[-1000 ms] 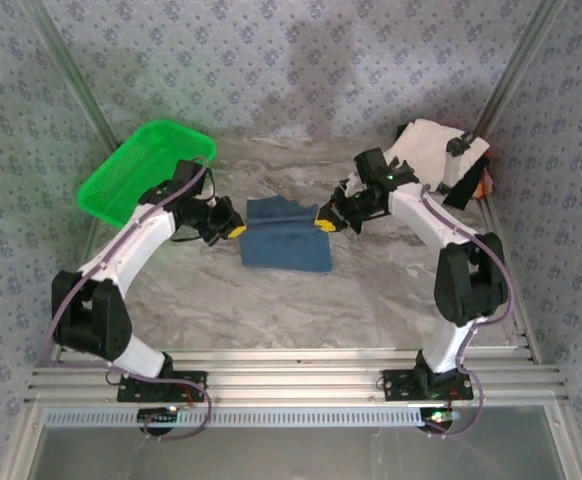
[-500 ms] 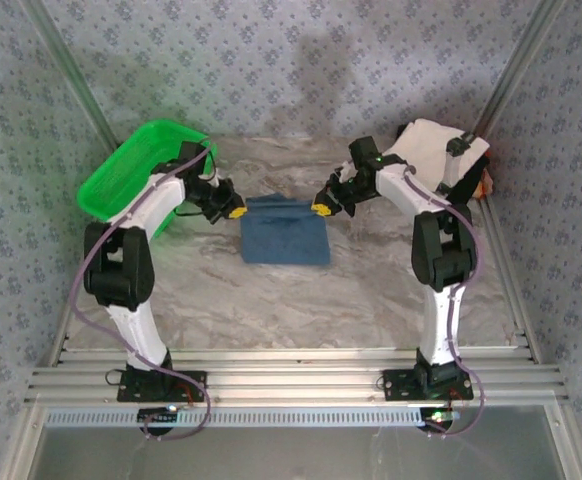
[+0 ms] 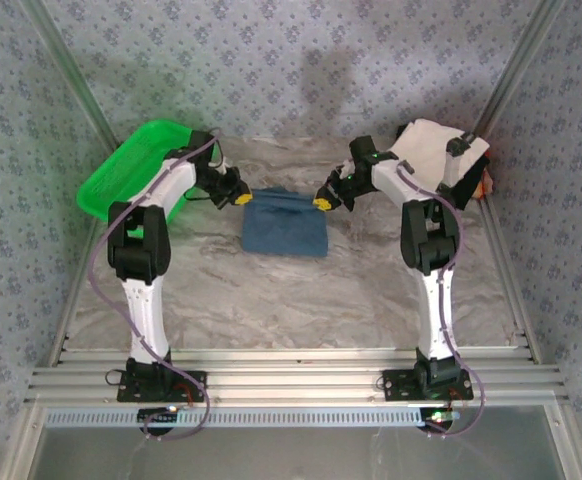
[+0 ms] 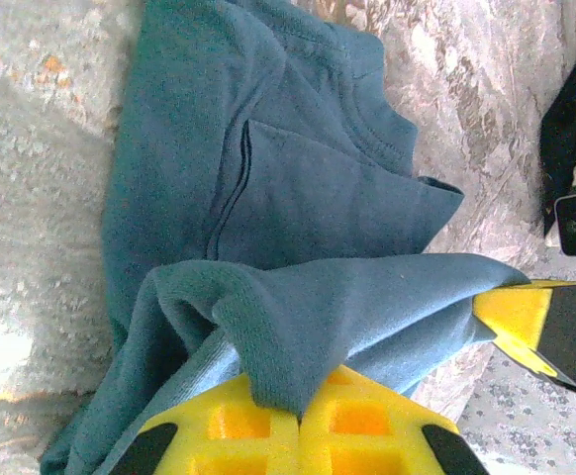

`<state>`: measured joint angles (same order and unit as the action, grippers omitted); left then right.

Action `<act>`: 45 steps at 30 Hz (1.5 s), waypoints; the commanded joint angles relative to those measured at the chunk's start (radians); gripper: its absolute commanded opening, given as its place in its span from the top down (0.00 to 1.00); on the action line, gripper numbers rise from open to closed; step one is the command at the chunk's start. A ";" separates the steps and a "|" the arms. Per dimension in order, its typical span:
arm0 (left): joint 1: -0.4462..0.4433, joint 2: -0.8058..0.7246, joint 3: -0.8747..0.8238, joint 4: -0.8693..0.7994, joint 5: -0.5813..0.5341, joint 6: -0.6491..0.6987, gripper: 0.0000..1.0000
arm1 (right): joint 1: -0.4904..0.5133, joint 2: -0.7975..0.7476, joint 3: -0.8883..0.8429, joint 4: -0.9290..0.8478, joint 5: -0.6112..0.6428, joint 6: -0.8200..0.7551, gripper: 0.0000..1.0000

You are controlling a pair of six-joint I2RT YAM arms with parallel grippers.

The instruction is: Fold and stack the t-shirts

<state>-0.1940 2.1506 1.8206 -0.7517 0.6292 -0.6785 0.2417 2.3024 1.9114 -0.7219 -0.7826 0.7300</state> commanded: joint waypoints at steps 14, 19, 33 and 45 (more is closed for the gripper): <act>0.054 0.125 0.182 0.004 0.007 -0.010 0.61 | -0.068 0.148 0.166 0.116 -0.017 0.120 0.74; 0.068 0.120 0.262 0.170 0.015 -0.138 0.34 | -0.112 0.172 0.236 0.377 -0.020 0.252 0.49; -0.015 -0.170 0.164 0.045 -0.049 0.002 0.49 | -0.092 -0.184 -0.068 0.354 -0.067 0.140 0.75; -0.072 -0.111 -0.094 0.301 -0.022 -0.073 0.90 | 0.004 -0.038 -0.144 0.532 -0.028 0.181 0.98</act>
<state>-0.2638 2.0243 1.7100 -0.5377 0.5938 -0.7422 0.2531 2.2219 1.7363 -0.2504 -0.8238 0.8940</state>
